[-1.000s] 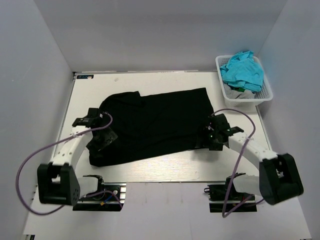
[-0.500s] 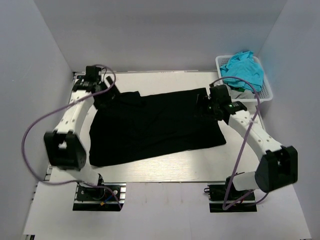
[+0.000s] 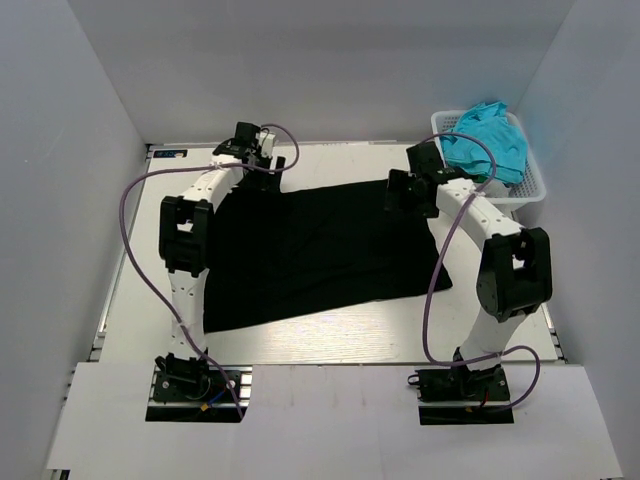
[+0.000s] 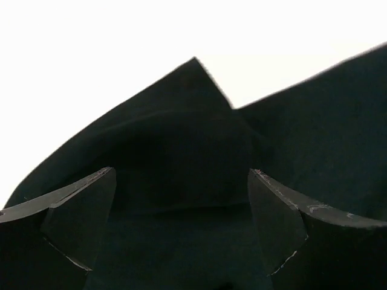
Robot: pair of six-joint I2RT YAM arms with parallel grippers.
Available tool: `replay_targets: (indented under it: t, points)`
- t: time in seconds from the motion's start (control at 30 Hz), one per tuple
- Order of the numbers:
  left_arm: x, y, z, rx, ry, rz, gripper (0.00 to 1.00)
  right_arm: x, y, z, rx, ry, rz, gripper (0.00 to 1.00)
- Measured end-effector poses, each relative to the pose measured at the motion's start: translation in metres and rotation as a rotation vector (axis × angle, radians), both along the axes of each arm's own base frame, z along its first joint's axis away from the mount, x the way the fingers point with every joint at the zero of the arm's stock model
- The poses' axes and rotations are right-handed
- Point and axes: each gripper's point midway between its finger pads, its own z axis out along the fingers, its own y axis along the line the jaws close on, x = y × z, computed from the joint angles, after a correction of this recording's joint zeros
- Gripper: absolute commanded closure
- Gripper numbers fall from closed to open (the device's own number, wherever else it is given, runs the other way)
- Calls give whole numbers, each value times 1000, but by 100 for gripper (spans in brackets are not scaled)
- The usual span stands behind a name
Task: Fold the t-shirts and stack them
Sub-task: Grap the side of the flattened tshirt furthest away from the robot with both arms
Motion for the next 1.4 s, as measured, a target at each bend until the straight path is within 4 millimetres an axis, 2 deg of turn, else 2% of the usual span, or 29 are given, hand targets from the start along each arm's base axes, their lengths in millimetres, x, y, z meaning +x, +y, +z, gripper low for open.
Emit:
replay_targets:
  t: [0.17, 0.37, 0.47, 0.63, 0.8, 0.83, 0.87, 0.93, 1.17, 1.2, 1.23, 1.27, 1.3, 1.33, 1.4]
  points:
    - [11, -6, 1, 65, -77, -118, 0, 4, -10, -9, -13, 33, -9, 10]
    - [29, -4, 3, 77, -113, -158, 2, 7, -17, -12, 0, 47, -22, 10]
    - [24, -7, -10, 49, -79, -185, 2, 7, -21, -12, 5, 50, -29, 10]
    - [-3, -12, -45, 11, 20, -214, 2, 8, -22, -13, 29, 60, -30, 10]
    - [2, -13, -44, -2, 6, -173, 4, 8, -23, -17, 45, 73, -29, 10]
    - [4, -12, -43, 0, 2, -154, 7, 8, -24, -18, 47, 75, -30, 10]
    - [5, -11, -43, 1, -3, -138, 15, 8, -24, -18, 48, 77, -30, 10]
    - [12, -7, -40, 12, -24, -97, 21, 8, -25, -18, 50, 77, -33, 10]
    - [25, 2, -34, 34, -73, -6, 52, 8, -27, -23, 60, 92, -37, 10]
    - [27, 4, -34, 39, -78, 5, 63, 8, -27, -25, 59, 98, -37, 10]
    - [29, 4, -34, 39, -82, 18, 67, 8, -27, -28, 59, 104, -39, 10]
    - [31, 5, -34, 42, -89, 31, 76, 8, -27, -30, 58, 110, -40, 10]
    - [33, 6, -34, 45, -95, 43, 89, 8, -28, -32, 57, 115, -41, 10]
    - [35, 8, -34, 48, -102, 57, 96, 8, -28, -34, 56, 121, -42, 10]
    - [39, 11, -31, 60, -123, 79, 100, 8, -28, -38, 57, 129, -43, 10]
